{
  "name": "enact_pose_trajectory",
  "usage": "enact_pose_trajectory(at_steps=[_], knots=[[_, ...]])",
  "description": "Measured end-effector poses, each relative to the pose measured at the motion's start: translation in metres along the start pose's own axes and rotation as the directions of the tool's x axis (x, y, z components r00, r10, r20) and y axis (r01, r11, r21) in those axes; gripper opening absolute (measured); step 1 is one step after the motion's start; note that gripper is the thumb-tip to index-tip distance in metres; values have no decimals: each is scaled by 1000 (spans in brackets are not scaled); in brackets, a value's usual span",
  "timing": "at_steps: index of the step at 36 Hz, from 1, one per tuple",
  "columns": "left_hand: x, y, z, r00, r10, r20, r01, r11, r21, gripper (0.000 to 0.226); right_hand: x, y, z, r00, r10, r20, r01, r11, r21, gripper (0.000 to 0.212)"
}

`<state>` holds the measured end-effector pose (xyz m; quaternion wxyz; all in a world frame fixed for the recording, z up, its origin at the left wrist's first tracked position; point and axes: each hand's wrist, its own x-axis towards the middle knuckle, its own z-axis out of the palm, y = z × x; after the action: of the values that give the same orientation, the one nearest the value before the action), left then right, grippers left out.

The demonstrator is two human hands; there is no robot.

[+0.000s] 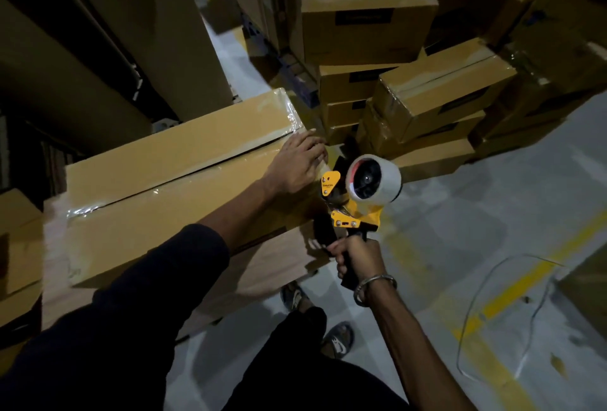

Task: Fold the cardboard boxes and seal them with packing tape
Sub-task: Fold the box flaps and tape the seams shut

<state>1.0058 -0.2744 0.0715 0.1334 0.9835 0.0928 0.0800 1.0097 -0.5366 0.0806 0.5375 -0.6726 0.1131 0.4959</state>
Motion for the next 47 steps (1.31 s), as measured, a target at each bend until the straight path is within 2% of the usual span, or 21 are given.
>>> enact_pose_trajectory(at_steps=[4, 8, 10, 12, 15, 18, 21, 26, 31, 35, 38, 40, 43, 45, 47], knots=[[0, 2, -2, 1000, 1, 16, -1, 1000, 8, 42, 6, 9, 2, 1000, -18, 1, 18, 999, 41, 14], [1, -1, -2, 1000, 1, 24, -2, 1000, 25, 41, 22, 19, 0, 996, 60, 71, -61, 998, 15, 18], [2, -3, -2, 999, 1, 32, -2, 999, 40, 43, 24, 39, 0, 990, 125, 69, -121, 991, -62, 30], [3, -2, 1, 1000, 14, 12, -14, 999, 32, 41, 24, 67, 0, 992, 122, 23, -119, 988, -97, 43], [3, -4, 0, 999, 37, -34, -36, 999, 28, 39, 25, 75, -7, 992, 124, -9, -125, 991, -54, 36], [-1, 0, -3, 1000, 2, -7, -3, 1000, -22, 47, 33, 61, -17, 990, 121, -69, -122, 992, -12, 37], [-1, 5, -6, 999, 1, 42, -3, 999, 53, 56, 32, 56, -24, 993, 67, -101, -67, 998, 4, 36], [-4, 18, -8, 989, 102, 108, -118, 982, 147, 41, 36, 55, -29, 992, 100, -83, -94, 993, 70, 25], [-4, 41, 3, 961, 160, 224, -242, 882, 405, 36, 28, 43, -33, 994, 87, -73, -80, 992, 102, 22], [-11, 61, 3, 965, 118, 233, -240, 750, 616, 50, 28, 33, -33, 994, 59, -97, -46, 991, 128, 25], [-25, 70, 8, 943, 168, 287, -323, 667, 671, 58, 25, 23, -33, 992, -8, -127, 24, 991, 130, 22], [-42, 66, 10, 935, 213, 285, -348, 712, 610, 69, 20, 14, -30, 988, -63, -143, 82, 988, 129, 21], [-77, 63, 3, 968, 202, 148, -243, 902, 357, 74, 11, 0, -22, 975, -144, -169, 163, 981, 107, 20], [-104, 61, -8, 994, 102, 34, -105, 990, 96, 60, 3, -9, -15, 966, -195, -168, 211, 974, 86, 19], [-131, 57, -25, 994, -78, -79, 67, 988, -137, 47, -8, -18, -4, 960, -234, -152, 247, 967, 66, 18]])
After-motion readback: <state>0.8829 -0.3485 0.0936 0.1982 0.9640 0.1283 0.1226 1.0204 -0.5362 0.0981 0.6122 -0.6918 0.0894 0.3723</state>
